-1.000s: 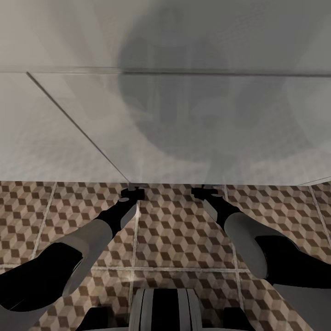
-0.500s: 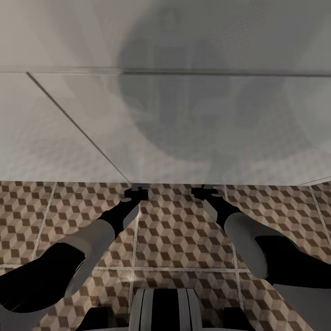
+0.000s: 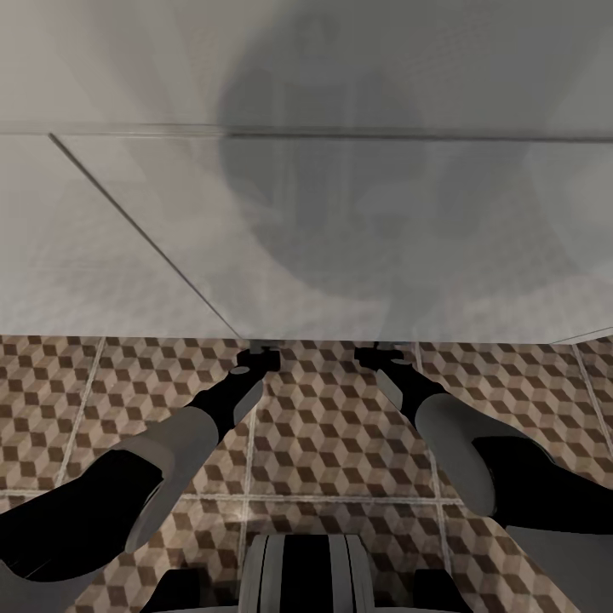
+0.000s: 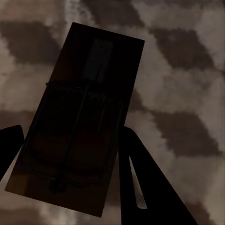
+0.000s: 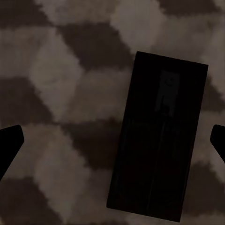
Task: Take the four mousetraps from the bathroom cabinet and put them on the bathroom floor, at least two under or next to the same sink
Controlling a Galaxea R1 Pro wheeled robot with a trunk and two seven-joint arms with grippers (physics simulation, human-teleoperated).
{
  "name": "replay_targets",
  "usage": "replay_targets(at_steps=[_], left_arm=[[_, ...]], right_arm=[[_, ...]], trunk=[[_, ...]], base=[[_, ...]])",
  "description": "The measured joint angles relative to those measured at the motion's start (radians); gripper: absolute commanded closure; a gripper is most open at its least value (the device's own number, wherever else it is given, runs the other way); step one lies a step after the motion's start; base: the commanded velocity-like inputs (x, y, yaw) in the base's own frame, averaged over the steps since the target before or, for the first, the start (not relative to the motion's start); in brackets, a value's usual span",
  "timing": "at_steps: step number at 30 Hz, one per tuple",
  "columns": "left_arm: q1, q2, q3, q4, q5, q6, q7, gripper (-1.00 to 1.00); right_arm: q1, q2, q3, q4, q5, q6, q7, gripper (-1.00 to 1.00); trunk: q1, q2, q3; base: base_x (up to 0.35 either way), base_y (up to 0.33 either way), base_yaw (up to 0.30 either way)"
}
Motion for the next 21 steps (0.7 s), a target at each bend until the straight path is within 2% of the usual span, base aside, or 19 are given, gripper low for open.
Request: replay_targets(at_steps=[8,18,19,21], left_arm=[[0.000,0.000,0.000,0.001,0.000,0.001,-0.041,1.00],[0.000,0.002,-0.001,0.005,0.000,0.000,-0.053,1.00],[0.000,0.002,-0.001,0.006,0.000,0.000,-0.053,-1.00],[0.000,0.002,-0.001,0.011,0.000,0.000,-0.054,-1.00]], right_arm=[[0.000,0.000,0.000,0.000,0.000,0.000,0.000,-1.00],[0.000,0.000,0.001,0.000,0.000,0.000,0.000,-1.00],[0.000,0.000,0.001,0.000,-0.001,0.000,0.000,-1.00],[0.000,0.000,0.001,0.000,-0.001,0.000,0.000,-1.00]], trunk=[[0.000,0.000,0.000],[0.000,0.000,0.000],[0.000,0.000,0.000],[0.000,0.000,0.000]], base=[[0.000,0.000,0.000],[0.000,0.000,0.000],[0.000,0.000,0.000],[0.000,0.000,0.000]])
